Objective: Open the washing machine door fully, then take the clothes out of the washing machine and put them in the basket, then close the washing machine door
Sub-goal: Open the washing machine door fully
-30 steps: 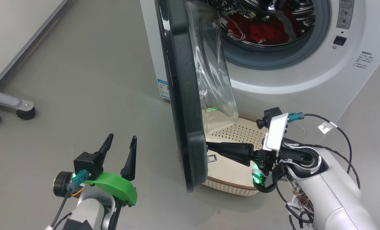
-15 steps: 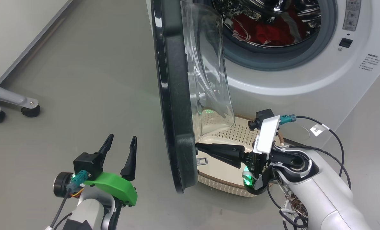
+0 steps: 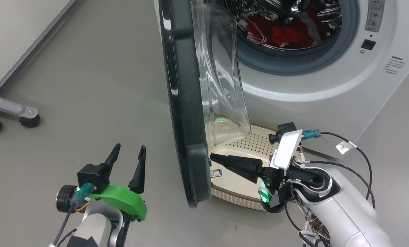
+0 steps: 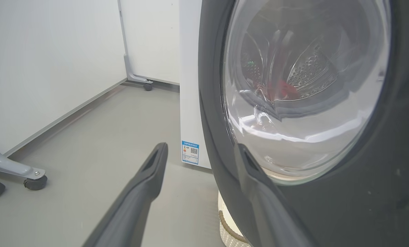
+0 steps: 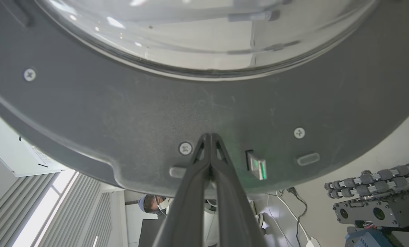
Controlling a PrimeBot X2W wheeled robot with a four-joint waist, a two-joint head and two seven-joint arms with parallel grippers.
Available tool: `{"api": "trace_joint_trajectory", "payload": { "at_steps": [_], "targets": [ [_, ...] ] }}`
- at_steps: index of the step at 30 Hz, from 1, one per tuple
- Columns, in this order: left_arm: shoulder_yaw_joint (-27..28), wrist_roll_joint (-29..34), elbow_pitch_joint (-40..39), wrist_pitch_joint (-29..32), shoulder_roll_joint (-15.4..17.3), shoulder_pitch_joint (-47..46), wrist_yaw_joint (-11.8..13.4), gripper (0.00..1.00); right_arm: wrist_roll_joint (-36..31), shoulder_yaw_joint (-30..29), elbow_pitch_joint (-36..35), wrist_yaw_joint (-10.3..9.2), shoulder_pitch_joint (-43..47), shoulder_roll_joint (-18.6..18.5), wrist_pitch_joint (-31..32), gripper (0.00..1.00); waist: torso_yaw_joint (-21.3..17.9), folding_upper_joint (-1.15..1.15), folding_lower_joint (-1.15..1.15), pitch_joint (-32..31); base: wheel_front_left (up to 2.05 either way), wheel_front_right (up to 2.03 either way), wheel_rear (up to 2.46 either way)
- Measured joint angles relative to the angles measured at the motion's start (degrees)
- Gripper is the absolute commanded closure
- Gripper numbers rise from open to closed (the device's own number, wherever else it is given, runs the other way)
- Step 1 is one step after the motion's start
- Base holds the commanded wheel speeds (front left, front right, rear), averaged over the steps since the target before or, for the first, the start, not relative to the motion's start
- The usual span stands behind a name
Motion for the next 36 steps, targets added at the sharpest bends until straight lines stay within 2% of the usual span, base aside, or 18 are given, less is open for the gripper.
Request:
{"api": "trace_joint_trajectory", "payload": {
  "at_steps": [5,7,8,15,21,29,35,36],
  "targets": [
    [0.8,0.0,-0.5,0.0,0.3,0.3,0.5,0.0,0.0,-2.1,-0.3,0.01,1.2,0.1,-2.8,1.0,-1.0,0.0,0.0,-0.1,0.0,0.0,0.0],
    [1.0,0.0,-0.6,0.0,0.4,1.0,0.6,0.0,-0.1,-4.2,-0.5,0.01,2.0,0.1,-5.7,0.53,-1.7,0.0,0.0,-0.3,0.0,0.0,0.0],
    [1.0,0.0,-0.6,0.0,0.4,1.1,0.6,0.0,-0.4,-4.8,-0.5,0.0,2.3,0.1,-6.5,0.0,-1.9,0.0,0.0,-0.4,0.0,0.0,0.0],
    [1.0,0.0,-0.6,0.0,0.4,1.2,0.6,0.0,-3.2,-8.6,-2.4,0.0,4.7,0.1,-12.2,0.0,-3.1,0.0,0.0,-0.8,0.0,0.0,0.0],
    [1.0,0.0,-0.5,0.0,0.4,1.2,0.6,0.0,-9.4,-11.4,-4.7,0.01,7.1,-0.8,-19.5,0.0,-3.7,0.0,0.0,-1.1,0.0,0.0,0.0],
    [1.0,-0.1,-0.3,0.0,0.4,1.9,0.6,0.0,-24.0,-11.7,-7.1,0.01,9.9,-4.9,-32.0,0.0,-4.2,0.0,0.0,-1.7,0.0,0.0,0.0],
    [1.1,-0.1,-0.1,0.0,0.5,2.1,0.8,0.0,-36.9,-9.3,-8.1,0.01,10.5,-8.4,-42.2,0.0,-4.6,0.0,0.0,-2.0,0.0,0.0,0.0],
    [1.1,-0.1,-0.1,0.0,0.5,2.1,0.8,0.0,-36.9,-9.3,-8.1,0.01,10.5,-8.4,-42.2,0.0,-4.6,0.0,0.0,-2.0,0.0,0.0,0.0]
  ]
}}
